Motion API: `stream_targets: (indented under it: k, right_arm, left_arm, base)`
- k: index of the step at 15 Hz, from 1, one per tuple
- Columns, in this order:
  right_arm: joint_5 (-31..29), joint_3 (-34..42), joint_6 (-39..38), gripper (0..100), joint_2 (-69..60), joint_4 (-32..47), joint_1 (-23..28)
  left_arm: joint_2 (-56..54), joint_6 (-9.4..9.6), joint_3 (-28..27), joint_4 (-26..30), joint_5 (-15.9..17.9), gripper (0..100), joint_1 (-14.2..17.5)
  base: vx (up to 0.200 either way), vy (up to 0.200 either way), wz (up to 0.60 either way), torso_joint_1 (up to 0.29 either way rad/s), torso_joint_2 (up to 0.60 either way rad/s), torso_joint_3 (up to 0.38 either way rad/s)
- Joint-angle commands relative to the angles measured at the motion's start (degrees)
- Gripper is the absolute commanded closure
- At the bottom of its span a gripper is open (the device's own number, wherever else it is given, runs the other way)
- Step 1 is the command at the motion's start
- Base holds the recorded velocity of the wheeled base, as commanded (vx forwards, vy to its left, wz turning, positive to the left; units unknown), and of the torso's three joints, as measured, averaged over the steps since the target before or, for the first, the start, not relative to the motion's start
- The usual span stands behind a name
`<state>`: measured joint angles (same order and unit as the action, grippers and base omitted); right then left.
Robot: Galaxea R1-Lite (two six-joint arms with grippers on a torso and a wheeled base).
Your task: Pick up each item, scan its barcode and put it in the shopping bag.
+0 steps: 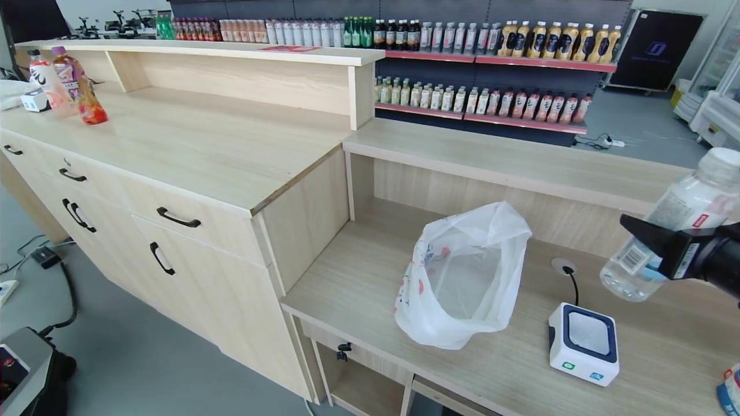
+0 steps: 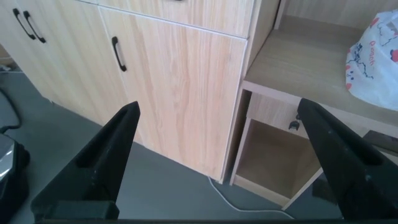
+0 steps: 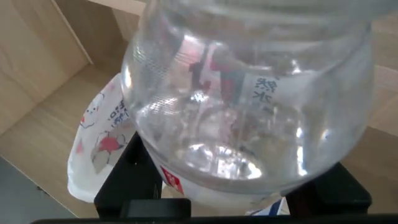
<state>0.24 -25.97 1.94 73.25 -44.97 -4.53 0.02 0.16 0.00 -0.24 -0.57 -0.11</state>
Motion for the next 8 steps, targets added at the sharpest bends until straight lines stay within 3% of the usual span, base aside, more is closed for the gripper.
stream_targets:
  k: [1, 8]
  right_arm:
    - [2.31, 0.13, -4.75, 100, 17.45, -14.27, -1.79]
    - [11.62, -1.54, -2.55, 100, 36.96, -35.98, -1.53]
  left_arm:
    - [-0.02, 0.02, 0.0, -0.02, -0.04, 0, -0.07]
    - [-0.02, 0.02, 0.0, -0.02, -0.04, 0, -0.07]
  base:
    - [0.0, 0.0, 0.0, 0.0, 0.0, 0.0]
    - [0.0, 0.0, 0.0, 0.0, 0.0, 0.0]
